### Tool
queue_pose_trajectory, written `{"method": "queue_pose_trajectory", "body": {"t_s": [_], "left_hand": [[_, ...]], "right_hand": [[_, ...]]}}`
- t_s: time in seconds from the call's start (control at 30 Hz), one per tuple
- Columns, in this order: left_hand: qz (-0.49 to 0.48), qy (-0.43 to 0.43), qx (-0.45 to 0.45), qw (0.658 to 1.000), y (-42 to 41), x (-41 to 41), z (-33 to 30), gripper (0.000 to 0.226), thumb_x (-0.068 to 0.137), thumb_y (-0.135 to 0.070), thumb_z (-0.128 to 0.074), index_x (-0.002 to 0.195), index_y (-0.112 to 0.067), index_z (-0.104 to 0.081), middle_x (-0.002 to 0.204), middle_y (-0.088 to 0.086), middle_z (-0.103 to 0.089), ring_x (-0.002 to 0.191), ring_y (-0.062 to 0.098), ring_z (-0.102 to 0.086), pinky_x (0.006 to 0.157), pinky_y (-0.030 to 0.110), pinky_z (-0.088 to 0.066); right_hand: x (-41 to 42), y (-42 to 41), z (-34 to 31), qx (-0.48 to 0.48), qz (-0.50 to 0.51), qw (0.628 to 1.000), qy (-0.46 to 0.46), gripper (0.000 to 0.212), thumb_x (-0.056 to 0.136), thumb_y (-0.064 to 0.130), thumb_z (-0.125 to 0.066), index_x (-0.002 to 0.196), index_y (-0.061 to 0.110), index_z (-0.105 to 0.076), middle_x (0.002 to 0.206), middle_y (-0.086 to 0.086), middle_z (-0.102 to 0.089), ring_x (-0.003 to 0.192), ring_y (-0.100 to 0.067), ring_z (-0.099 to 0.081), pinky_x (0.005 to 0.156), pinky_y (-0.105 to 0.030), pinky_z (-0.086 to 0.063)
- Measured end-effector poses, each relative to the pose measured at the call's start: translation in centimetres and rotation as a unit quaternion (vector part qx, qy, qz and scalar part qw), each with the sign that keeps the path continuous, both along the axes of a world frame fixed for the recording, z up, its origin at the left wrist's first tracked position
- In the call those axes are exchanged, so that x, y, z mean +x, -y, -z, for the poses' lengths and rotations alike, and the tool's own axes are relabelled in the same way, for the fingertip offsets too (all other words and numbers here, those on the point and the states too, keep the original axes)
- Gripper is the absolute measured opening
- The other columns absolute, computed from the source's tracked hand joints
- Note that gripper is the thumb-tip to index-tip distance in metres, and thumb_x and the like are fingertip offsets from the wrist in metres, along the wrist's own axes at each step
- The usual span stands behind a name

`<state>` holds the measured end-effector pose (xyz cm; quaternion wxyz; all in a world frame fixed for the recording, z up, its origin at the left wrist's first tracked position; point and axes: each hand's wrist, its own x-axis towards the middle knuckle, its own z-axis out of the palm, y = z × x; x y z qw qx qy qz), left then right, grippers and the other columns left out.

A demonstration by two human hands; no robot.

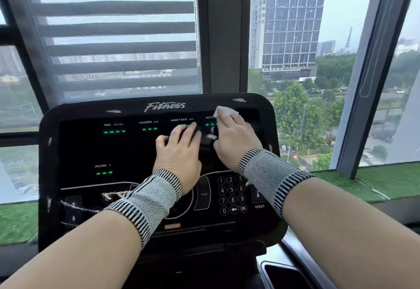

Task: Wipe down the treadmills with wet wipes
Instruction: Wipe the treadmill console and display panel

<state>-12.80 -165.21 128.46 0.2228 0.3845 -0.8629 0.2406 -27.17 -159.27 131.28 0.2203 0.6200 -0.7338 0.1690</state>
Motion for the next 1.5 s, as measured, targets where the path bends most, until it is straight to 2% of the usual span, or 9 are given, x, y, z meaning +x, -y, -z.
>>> {"method": "queue_pose_trajectory", "body": {"t_s": [0.1,0.2,0.3,0.5,0.73,0.97,1.17,1.37,1.5], "left_hand": [[-0.012,-0.003,0.004,1.000,0.3,0.4,-0.1,0.065,0.090,-0.034,-0.040,0.151,-0.019,-0.021,0.160,-0.003,-0.009,0.143,0.020,-0.010,0.106,0.043,-0.019],[-0.016,-0.010,0.005,1.000,0.7,1.0,0.3,0.064,0.086,-0.033,-0.043,0.147,-0.018,-0.032,0.158,-0.001,-0.020,0.141,0.021,-0.018,0.103,0.044,-0.023],[-0.014,-0.027,0.008,1.000,0.9,1.9,0.7,0.062,0.080,-0.031,-0.046,0.140,-0.015,-0.045,0.153,0.002,-0.033,0.137,0.023,-0.028,0.099,0.046,-0.028],[-0.018,-0.025,0.002,1.000,1.4,2.6,0.8,0.063,0.080,-0.032,-0.050,0.140,-0.014,-0.046,0.152,0.002,-0.036,0.137,0.023,-0.030,0.098,0.046,-0.029],[-0.007,-0.007,0.012,1.000,1.0,2.2,1.3,0.065,0.079,-0.033,-0.037,0.141,-0.014,-0.044,0.152,-0.001,-0.036,0.137,0.022,-0.029,0.098,0.045,-0.029],[0.014,-0.009,0.031,0.999,0.9,2.1,1.3,0.065,0.086,-0.034,-0.049,0.147,-0.018,-0.033,0.155,-0.004,-0.028,0.141,0.021,-0.023,0.103,0.044,-0.025],[0.033,-0.014,0.007,0.999,0.7,1.8,2.0,0.066,0.076,-0.034,-0.026,0.131,-0.011,-0.055,0.145,0.000,-0.046,0.129,0.023,-0.036,0.092,0.046,-0.033],[0.038,-0.004,0.022,0.999,-0.5,1.0,2.2,0.066,0.077,-0.036,-0.027,0.134,-0.013,-0.053,0.147,0.000,-0.044,0.132,0.022,-0.036,0.096,0.048,-0.034],[0.031,0.025,0.033,0.999,-1.0,1.2,2.4,0.063,0.087,-0.036,-0.042,0.146,-0.016,-0.035,0.158,0.000,-0.023,0.142,0.021,-0.021,0.106,0.047,-0.024]], "right_hand": [[-1.3,-0.8,0.4,0.012,0.022,1.000,0.002,0.064,0.094,0.028,-0.039,0.150,0.006,-0.016,0.158,-0.005,-0.009,0.142,-0.022,-0.016,0.117,-0.037,-0.018],[-1.3,-1.0,0.9,0.003,0.047,0.998,0.028,0.063,0.094,0.027,-0.040,0.149,0.004,-0.017,0.158,-0.010,-0.004,0.145,-0.024,-0.008,0.119,-0.038,-0.014],[0.8,0.2,0.8,0.011,0.023,1.000,-0.001,0.063,0.095,0.028,-0.038,0.148,0.003,-0.017,0.158,-0.013,-0.005,0.145,-0.026,-0.008,0.119,-0.039,-0.012],[4.1,2.2,-0.1,0.047,-0.038,0.997,-0.039,0.060,0.097,0.026,-0.032,0.151,0.010,-0.009,0.160,-0.002,0.001,0.146,-0.020,0.000,0.118,-0.045,-0.009],[0.7,-0.5,1.1,0.027,0.101,0.993,0.045,0.064,0.095,0.031,-0.037,0.150,0.010,-0.012,0.159,-0.002,-0.005,0.142,-0.024,-0.012,0.115,-0.048,-0.018],[4.7,2.1,0.1,0.047,-0.023,0.998,-0.026,0.057,0.097,0.029,-0.031,0.150,0.015,-0.016,0.159,0.003,-0.006,0.142,-0.021,-0.011,0.113,-0.047,-0.022],[-0.7,-0.9,0.8,-0.002,0.128,0.991,0.029,0.054,0.092,0.028,-0.041,0.142,0.011,-0.029,0.149,-0.005,-0.025,0.134,-0.025,-0.023,0.109,-0.041,-0.027],[0.0,-1.2,1.8,0.006,0.070,0.996,0.056,0.058,0.091,0.028,-0.044,0.143,0.005,-0.029,0.153,-0.010,-0.019,0.138,-0.026,-0.018,0.113,-0.038,-0.027],[-0.8,-1.9,2.4,-0.002,0.109,0.990,0.091,0.060,0.093,0.028,-0.041,0.146,0.010,-0.021,0.158,-0.004,-0.003,0.141,-0.025,-0.013,0.110,-0.044,-0.027]]}}
